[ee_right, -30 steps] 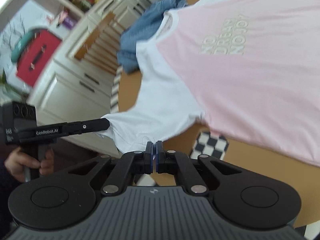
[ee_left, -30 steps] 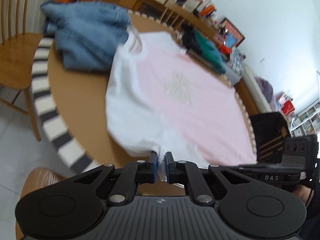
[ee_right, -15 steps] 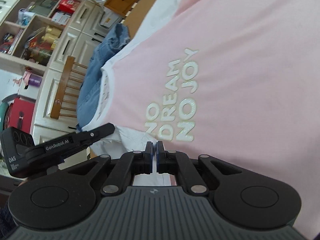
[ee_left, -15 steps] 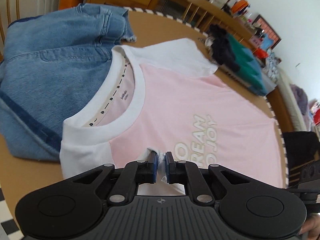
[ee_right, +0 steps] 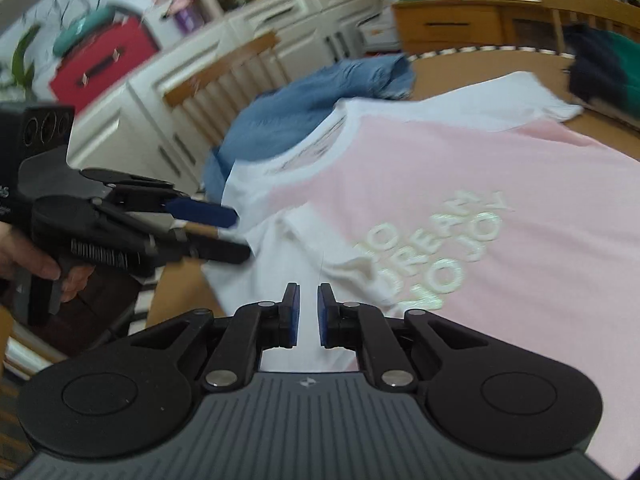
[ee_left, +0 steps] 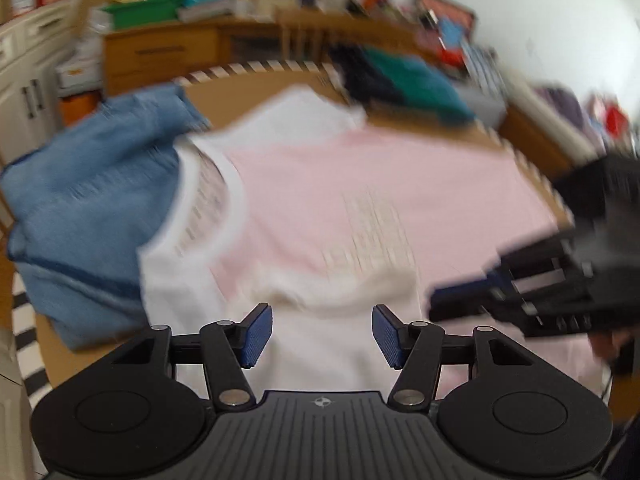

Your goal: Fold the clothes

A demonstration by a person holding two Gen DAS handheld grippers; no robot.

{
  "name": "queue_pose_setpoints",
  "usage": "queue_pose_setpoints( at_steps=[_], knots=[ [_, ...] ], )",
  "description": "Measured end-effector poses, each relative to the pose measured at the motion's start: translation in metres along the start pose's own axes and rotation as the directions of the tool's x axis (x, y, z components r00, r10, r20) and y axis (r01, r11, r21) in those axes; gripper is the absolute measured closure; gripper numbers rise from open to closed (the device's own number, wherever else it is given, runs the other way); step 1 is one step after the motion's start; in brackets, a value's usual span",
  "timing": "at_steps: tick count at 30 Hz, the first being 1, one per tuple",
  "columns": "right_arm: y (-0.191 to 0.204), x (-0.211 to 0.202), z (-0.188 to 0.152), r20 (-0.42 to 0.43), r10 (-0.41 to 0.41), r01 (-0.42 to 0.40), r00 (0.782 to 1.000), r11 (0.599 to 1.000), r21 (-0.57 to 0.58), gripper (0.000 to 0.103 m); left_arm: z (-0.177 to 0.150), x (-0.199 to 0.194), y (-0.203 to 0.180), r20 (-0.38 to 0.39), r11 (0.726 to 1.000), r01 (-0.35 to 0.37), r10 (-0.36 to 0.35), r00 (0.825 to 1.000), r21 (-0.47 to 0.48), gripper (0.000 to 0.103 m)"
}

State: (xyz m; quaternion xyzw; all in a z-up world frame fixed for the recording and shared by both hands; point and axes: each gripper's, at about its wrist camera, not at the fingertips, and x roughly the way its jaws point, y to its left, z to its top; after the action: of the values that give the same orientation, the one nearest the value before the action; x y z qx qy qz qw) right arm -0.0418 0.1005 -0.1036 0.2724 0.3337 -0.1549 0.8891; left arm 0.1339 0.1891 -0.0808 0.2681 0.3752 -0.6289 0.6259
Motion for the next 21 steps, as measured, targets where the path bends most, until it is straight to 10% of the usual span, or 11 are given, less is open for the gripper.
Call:
queue_pose_setpoints(
  at_steps=[12, 21],
  knots=[
    [-0.066, 0.014, 0.015, -0.014, -0.156, 0.156, 0.988, 0.967, 0.201, 0.091, 0.019, 0.045, 0.034, -0.032, 0.984, -0.009, 0.003, 0.999, -0.177, 0.046],
    [-0.058, 0.014, 0.013, -0.021, -0.146, 0.148, 0.989, 0.982, 0.120, 0.091, 0.044, 0.073, 0.035, -0.002, 0.969, -0.123, 0.126, 0.992, -0.216, 0.046]
  ],
)
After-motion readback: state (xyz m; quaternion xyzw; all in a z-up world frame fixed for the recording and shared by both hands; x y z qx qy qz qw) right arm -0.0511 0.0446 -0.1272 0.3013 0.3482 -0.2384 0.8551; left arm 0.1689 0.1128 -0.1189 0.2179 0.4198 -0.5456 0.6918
